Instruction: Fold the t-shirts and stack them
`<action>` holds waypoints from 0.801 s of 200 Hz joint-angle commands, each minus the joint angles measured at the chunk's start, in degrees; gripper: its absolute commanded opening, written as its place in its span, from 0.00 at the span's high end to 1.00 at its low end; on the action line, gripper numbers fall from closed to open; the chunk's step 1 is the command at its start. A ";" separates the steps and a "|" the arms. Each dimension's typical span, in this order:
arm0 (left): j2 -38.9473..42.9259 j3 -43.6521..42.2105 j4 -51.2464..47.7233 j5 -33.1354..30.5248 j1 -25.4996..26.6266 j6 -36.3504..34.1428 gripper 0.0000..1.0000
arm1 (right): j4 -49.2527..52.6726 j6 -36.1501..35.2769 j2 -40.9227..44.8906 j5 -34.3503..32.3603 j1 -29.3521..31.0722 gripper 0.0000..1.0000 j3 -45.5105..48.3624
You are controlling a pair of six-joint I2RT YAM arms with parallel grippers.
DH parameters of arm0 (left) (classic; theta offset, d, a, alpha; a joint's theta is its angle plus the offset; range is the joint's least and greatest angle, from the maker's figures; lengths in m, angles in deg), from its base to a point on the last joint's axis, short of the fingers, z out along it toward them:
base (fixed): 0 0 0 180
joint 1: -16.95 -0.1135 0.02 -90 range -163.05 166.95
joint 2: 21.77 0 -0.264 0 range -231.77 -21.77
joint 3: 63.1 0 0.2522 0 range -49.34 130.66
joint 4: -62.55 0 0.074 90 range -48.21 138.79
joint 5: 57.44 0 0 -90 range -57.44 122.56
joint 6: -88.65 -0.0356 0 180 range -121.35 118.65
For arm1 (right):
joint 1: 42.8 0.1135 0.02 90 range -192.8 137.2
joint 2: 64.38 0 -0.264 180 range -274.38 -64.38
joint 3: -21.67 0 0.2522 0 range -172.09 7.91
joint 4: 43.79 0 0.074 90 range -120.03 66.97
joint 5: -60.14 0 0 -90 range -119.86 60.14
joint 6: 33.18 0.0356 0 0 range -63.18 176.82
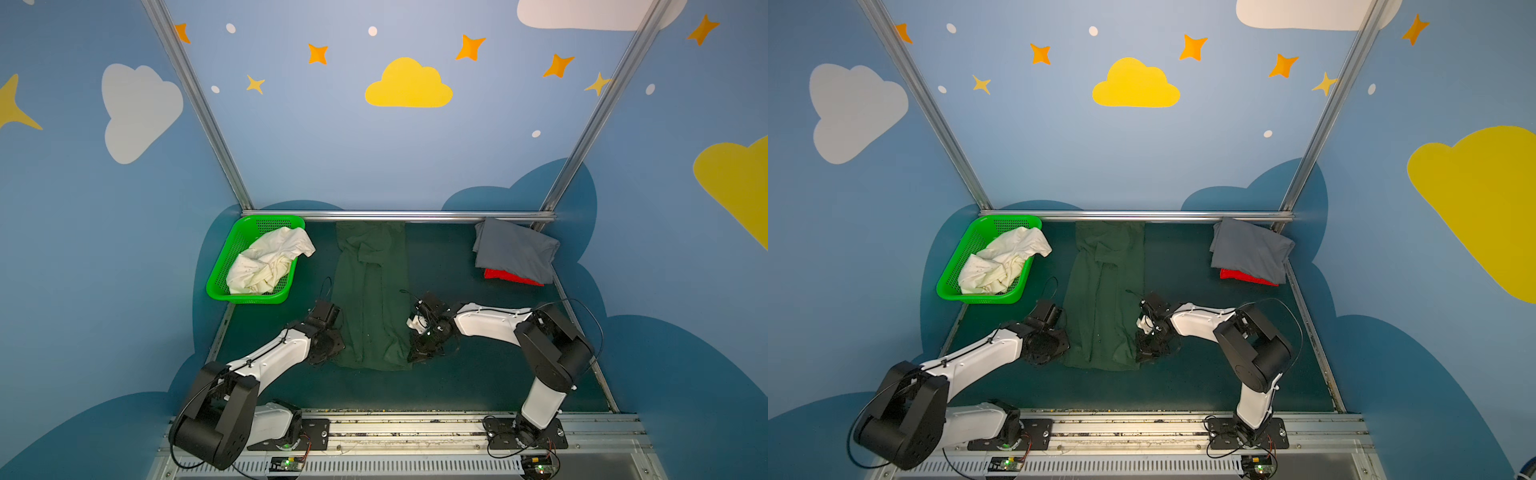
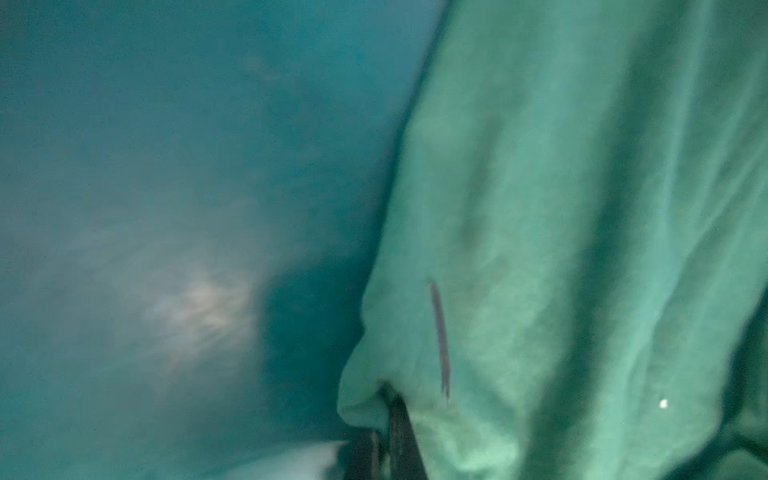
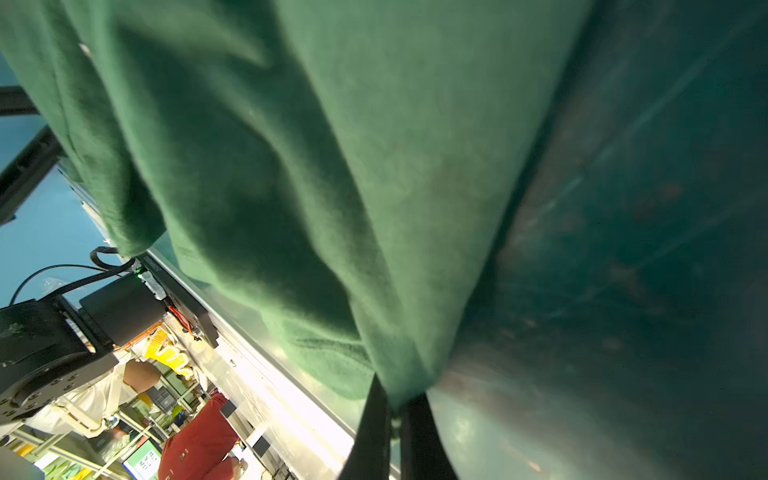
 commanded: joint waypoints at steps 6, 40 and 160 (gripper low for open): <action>-2.12 -0.88 -4.51 4.56 1.95 0.09 0.97 | 1.63 -0.76 -0.42 -4.25 -0.12 1.00 2.33; 4.35 0.75 -8.78 3.69 3.67 1.28 0.97 | 5.62 -0.50 4.89 -4.37 0.29 1.00 1.63; 6.40 11.01 -11.55 2.81 0.92 0.42 0.97 | 13.62 -0.82 9.03 -6.90 -0.71 1.00 -11.74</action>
